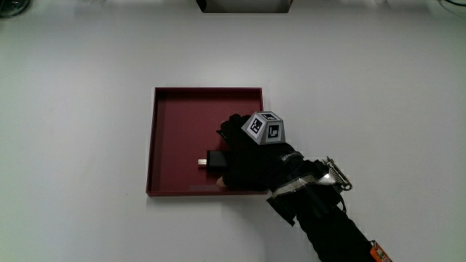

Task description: Pick charger from plate

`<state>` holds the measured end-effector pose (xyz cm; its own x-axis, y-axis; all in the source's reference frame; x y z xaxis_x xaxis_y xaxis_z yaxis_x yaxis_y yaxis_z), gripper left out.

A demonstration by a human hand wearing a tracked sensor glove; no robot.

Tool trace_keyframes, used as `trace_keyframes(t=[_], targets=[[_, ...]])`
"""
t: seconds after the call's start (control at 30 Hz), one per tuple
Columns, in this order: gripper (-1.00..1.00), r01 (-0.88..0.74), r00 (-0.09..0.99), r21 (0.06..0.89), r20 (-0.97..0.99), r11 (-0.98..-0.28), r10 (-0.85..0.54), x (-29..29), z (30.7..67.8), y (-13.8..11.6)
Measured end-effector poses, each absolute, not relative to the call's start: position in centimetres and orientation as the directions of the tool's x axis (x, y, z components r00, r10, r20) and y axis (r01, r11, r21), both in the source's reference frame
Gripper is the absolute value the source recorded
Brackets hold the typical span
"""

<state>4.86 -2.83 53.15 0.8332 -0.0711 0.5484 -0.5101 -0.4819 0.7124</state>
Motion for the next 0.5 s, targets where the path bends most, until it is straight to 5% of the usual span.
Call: trace_keyframes(t=[0.27,0.5], targets=[[0.00,-0.522,0.822,0.698,0.565,-0.490,-0.069,4.2,54.1,-2.4],[0.29,-0.506,0.827,0.663,0.554,-0.551,-0.092,4.1,53.8,-2.3]])
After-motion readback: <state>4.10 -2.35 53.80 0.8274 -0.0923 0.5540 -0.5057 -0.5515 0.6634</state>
